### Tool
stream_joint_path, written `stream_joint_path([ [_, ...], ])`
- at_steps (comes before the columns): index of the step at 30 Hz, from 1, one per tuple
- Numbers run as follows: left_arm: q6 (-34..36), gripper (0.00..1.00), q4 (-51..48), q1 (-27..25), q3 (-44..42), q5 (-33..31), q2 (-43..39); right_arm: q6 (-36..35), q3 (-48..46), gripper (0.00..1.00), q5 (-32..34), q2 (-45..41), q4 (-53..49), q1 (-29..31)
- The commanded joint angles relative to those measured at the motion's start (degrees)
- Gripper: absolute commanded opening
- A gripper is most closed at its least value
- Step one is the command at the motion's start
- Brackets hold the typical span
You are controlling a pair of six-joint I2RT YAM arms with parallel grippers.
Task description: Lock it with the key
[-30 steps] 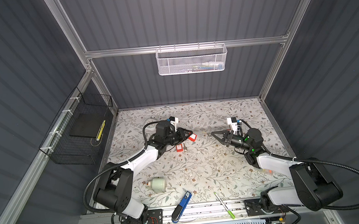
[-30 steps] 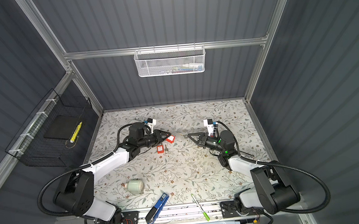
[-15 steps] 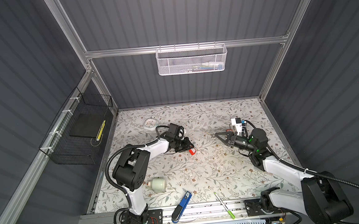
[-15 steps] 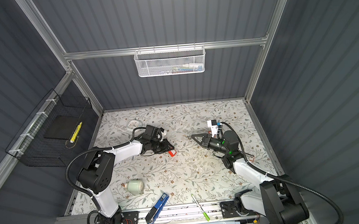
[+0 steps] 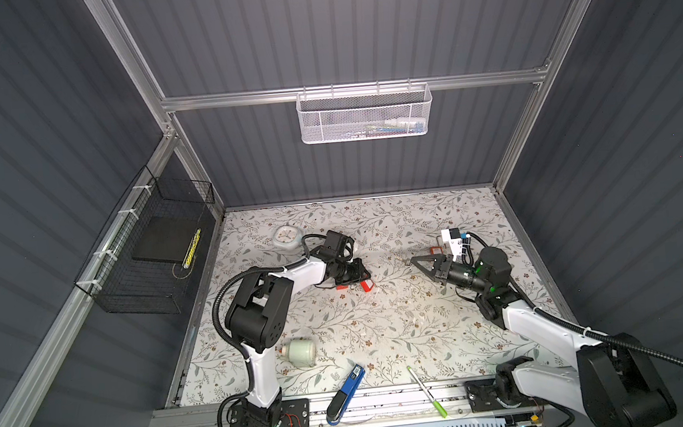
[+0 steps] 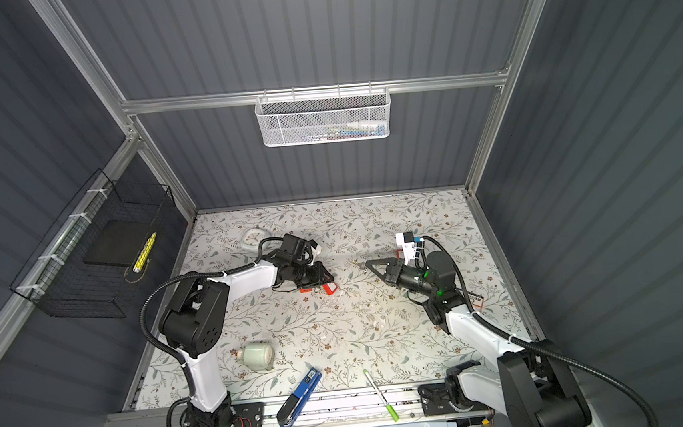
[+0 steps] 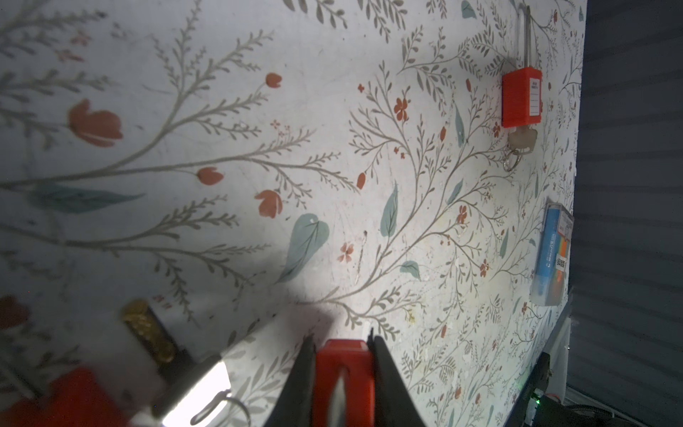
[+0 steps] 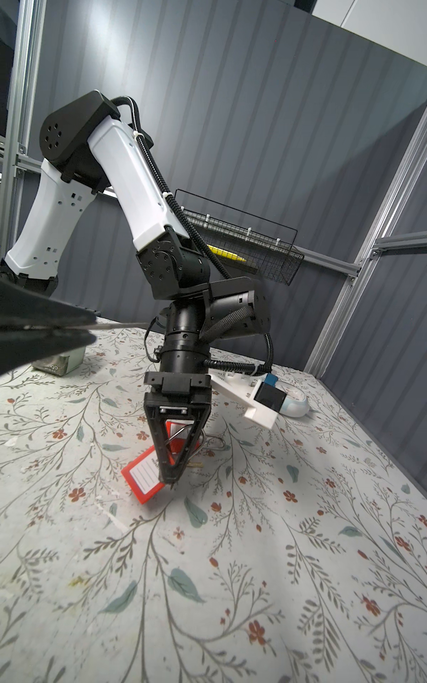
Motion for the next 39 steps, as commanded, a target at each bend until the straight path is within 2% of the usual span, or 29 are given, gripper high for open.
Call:
stream_joint_path([
  [1,1.83,0.0,-1.21,-0.29,2.17,0.2,1.47,-1.44,-0.21,0.0,-0.41,-0.98,-0.58,-0.33],
  [3,2.03,0.02,-1.38,-0.23,2.4,-0.31,2.11,-1.59,-0.22,0.0,-0.54,-1.17,-0.88,-0.33],
  [5,2.1,0.14,-0.84,-0.24,2.07,-1.12,2.28,-1.99,-0.27,0.0,-0.5,-1.52,-1.62,-0.33],
  [9,2.54,0.18,-1.16,-0.29,2.56,-2.04,2.85,-3.04,-0.21,0.0,-0.31,-1.52,-3.43,-0.39],
  [13,3.25,0.32,-2.31,-0.28,4.17,-2.53,3.94,-3.29,-0.17,0.0,-0.35,-3.29,-3.99,-0.42],
  [18,3.94,0.41,-4.25,-0.26,6.33,-3.35,5.31,-3.78,-0.14,0.0,-0.24,-3.94,-4.91,-0.38],
  [20,4.12,0.51,-4.74,-0.23,7.03,-3.68,5.71,-3.96,-0.19,0.0,-0.17,-4.16,-5.28,-0.5],
  [22,3.99,0.56,-4.88,-0.29,7.42,-4.11,5.86,-4.13,-0.16,0.0,-0.25,-4.33,-5.57,-0.51],
  [25,3.99,0.58,-6.32,-0.24,9.14,-5.76,6.65,-4.18,-0.18,0.0,-0.27,-4.51,-5.71,-0.57],
  [31,3.62,0.61,-6.85,-0.26,13.55,-5.18,9.42,-4.57,0.01,0.0,-0.33,-5.03,-6.54,-0.72],
  [39,2.69,0.62,-5.6,-0.29,14.99,-3.88,10.56,-4.95,-1.31,0.0,1.38,-5.75,-8.3,-1.03],
])
